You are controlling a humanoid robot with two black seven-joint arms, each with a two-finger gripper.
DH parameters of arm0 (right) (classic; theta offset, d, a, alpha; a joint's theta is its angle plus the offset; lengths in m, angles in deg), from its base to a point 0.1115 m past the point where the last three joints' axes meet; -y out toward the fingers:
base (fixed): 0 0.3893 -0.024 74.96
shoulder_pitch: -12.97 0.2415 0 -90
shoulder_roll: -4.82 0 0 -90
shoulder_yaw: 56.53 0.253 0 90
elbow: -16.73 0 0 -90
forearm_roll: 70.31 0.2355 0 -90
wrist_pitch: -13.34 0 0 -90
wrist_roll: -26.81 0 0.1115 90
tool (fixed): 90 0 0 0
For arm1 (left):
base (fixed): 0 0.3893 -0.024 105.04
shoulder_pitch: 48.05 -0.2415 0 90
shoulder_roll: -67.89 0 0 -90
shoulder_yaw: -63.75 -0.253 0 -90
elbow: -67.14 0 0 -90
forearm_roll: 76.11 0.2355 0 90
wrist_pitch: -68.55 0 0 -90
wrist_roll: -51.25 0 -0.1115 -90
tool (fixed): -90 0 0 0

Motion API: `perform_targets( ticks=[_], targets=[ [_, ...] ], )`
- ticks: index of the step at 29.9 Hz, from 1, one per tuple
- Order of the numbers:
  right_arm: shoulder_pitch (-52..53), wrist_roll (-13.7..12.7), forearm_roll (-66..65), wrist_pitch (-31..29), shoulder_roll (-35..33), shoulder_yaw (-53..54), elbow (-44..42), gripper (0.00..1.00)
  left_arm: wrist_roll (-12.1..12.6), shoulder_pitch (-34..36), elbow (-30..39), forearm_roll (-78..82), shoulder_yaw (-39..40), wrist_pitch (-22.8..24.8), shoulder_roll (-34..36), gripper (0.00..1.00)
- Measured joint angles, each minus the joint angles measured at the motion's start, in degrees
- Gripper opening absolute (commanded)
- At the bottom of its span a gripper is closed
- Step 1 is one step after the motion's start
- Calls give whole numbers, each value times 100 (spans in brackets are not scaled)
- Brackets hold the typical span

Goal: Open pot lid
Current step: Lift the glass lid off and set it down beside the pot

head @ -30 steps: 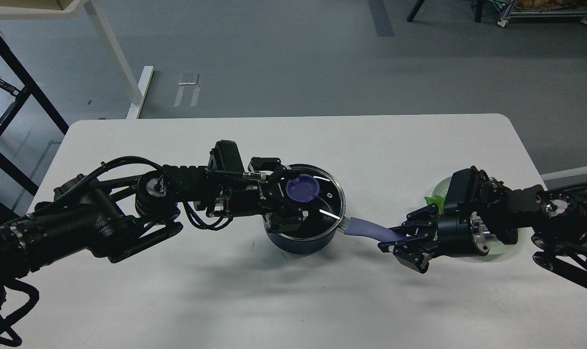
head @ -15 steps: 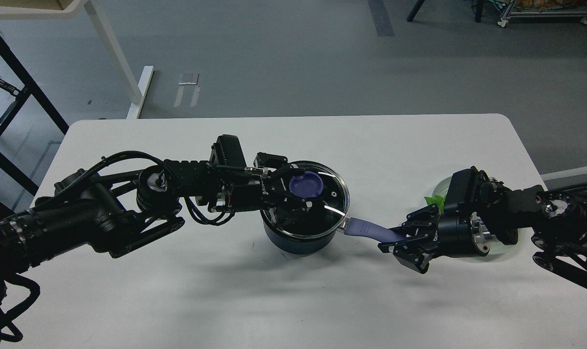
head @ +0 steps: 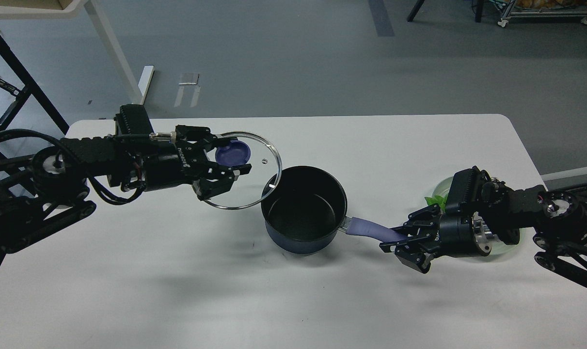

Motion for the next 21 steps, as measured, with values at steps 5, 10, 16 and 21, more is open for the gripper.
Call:
perform_targets(
  ticks=[5,10,16,21],
  targets=[
    [0,0,19,0,-45,4,6,21,1,-645,61,-142,-6,-543,797,40],
    [4,0,22,7,-83,14,9,21,1,-1358,-138,-408,-7,-959,1145,40],
    [4,0,23,9,-83,14,9,21,0,-1952,-590,-480,-23,-1526,1110,40],
    [8,0,23,9,-77,14,9,21,0,-2079,-1000,-548,-270,-1771,949,41]
  ],
)
